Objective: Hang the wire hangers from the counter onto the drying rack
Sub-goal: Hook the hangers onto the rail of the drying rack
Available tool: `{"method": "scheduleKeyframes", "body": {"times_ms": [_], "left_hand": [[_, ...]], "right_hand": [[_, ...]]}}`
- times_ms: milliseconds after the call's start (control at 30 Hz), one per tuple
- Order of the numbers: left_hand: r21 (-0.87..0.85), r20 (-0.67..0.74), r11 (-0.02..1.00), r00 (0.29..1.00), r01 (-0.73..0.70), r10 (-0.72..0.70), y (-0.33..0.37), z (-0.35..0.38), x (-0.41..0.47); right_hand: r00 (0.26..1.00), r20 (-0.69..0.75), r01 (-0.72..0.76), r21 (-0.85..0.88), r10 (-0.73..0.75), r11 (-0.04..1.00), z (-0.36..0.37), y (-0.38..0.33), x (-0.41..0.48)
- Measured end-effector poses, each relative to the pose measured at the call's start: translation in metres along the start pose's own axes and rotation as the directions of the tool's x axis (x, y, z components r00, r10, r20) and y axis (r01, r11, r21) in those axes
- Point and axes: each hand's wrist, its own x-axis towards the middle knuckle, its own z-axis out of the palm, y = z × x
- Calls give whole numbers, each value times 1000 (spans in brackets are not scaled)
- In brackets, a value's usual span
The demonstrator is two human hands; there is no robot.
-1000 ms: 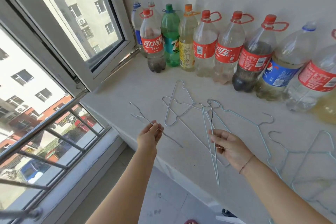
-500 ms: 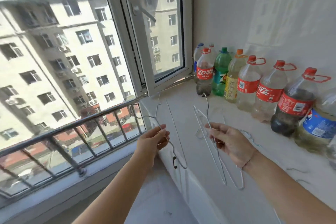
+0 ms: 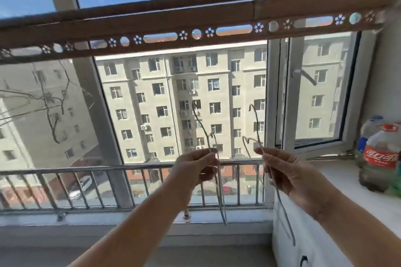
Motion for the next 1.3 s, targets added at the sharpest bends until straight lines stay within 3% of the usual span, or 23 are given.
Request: {"method": "scheduleKeyframes", "body": {"times_ms": [200, 400, 767, 1300], "left_hand": [[21, -157, 994, 981, -112, 114, 69, -84, -19], [107, -279, 974, 934, -202, 224, 136, -158, -8], [41, -363, 968, 898, -249, 247, 192, -214, 68], [51, -323, 987, 933, -151, 159, 182, -250, 117]], "right_hand": [[974, 219, 61, -12, -57, 998, 111, -23, 36], [945, 297, 147, -7, -138, 989, 216, -36, 77], [951, 195, 266, -117, -241, 957, 303, -63, 158], [966, 83, 258, -232, -245, 938, 315, -43, 211]]}}
